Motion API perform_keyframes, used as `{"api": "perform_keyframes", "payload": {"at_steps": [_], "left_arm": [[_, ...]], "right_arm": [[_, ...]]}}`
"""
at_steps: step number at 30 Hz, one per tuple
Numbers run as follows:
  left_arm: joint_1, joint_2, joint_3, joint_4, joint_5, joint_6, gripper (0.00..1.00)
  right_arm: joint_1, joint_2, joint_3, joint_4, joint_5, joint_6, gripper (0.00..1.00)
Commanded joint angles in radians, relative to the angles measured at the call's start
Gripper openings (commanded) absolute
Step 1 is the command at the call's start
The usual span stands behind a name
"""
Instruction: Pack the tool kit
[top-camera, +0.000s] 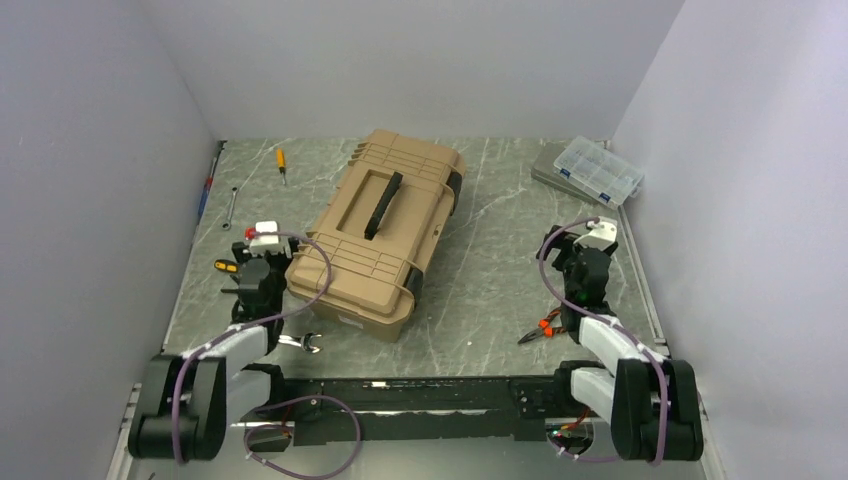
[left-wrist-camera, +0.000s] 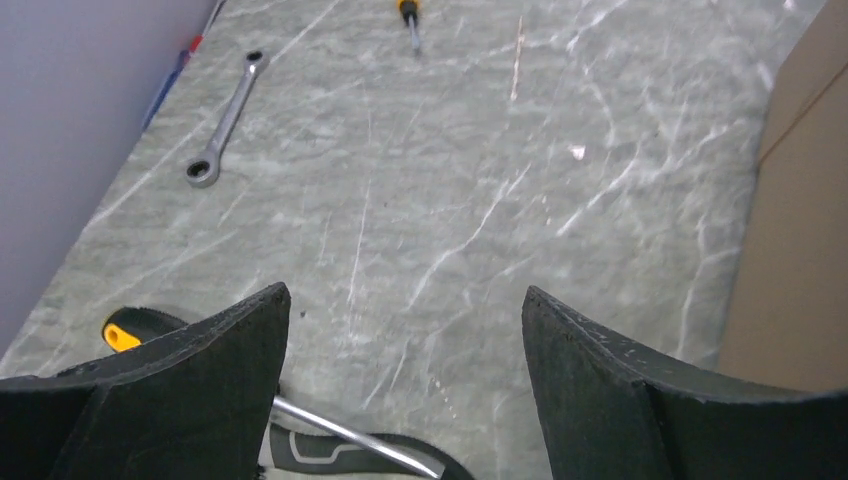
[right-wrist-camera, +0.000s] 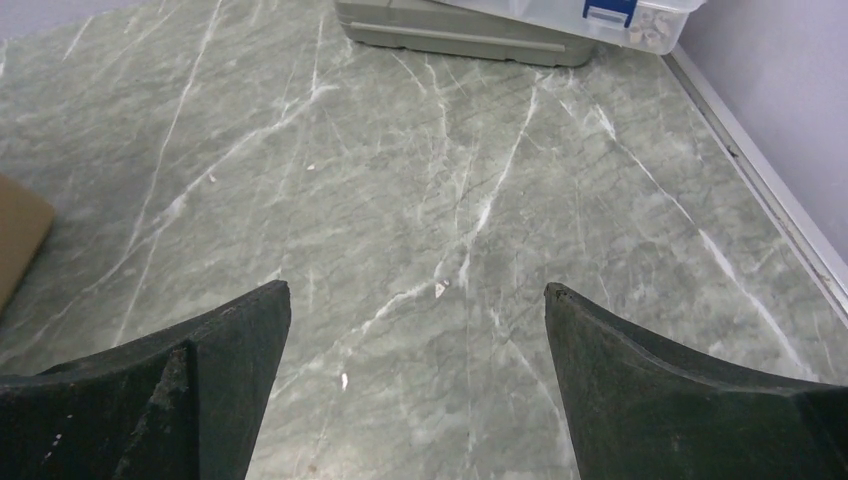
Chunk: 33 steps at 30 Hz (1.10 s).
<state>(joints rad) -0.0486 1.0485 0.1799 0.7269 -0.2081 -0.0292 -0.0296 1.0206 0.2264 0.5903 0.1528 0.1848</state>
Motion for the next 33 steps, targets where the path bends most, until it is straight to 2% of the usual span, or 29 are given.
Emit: {"api": "perform_keyframes", "payload": {"at_steps": [1,2,3,6,7,10,11,12,13,15,16,18,33], "left_arm": [[0.04,0.193,-0.114,0.55,0.072,0.112,0.88],[0.057,0.253,-0.118,0.62,0.095,0.106,0.88],[0.079,0.28,-0.104,0.619,0.115,0.095,0.88],[0.099,0.29,-0.002,0.421,0.183,0.103,0.86],[0.099,0.293,0.03,0.358,0.185,0.106,0.85],[0.099,0.301,0.047,0.337,0.168,0.099,0.87],[0.099,0.298,0.047,0.33,0.157,0.093,0.87],[0.099,0.3,0.048,0.331,0.155,0.092,0.87],[0.099,0.302,0.047,0.335,0.154,0.091,0.88],[0.099,0.302,0.048,0.336,0.155,0.093,0.99],[0.099,0.299,0.042,0.342,0.161,0.093,0.99],[0.099,0.298,0.043,0.342,0.159,0.094,0.99],[0.097,0.307,0.068,0.305,0.195,0.113,0.99]], "right_arm": [[-0.005,0.11,-0.01,0.277,-0.024,-0.058,0.98],[-0.006,0.161,0.007,0.285,-0.036,-0.083,0.97],[-0.007,0.193,0.022,0.284,-0.046,-0.095,0.96],[-0.005,0.274,0.016,0.367,-0.056,-0.12,0.93],[-0.004,0.281,0.037,0.323,-0.059,-0.136,0.92],[-0.002,0.448,0.012,0.554,-0.009,-0.131,0.93],[0.01,0.474,0.006,0.57,0.004,-0.161,0.91],[0.022,0.443,0.03,0.473,0.012,-0.158,0.91],[0.023,0.47,0.022,0.554,0.005,-0.167,0.9],[0.023,0.448,0.028,0.49,0.009,-0.154,0.99],[0.023,0.469,0.017,0.557,0.017,-0.168,0.99],[0.024,0.448,0.025,0.501,0.014,-0.157,1.0],[0.023,0.46,0.023,0.524,0.007,-0.159,1.0]]}}
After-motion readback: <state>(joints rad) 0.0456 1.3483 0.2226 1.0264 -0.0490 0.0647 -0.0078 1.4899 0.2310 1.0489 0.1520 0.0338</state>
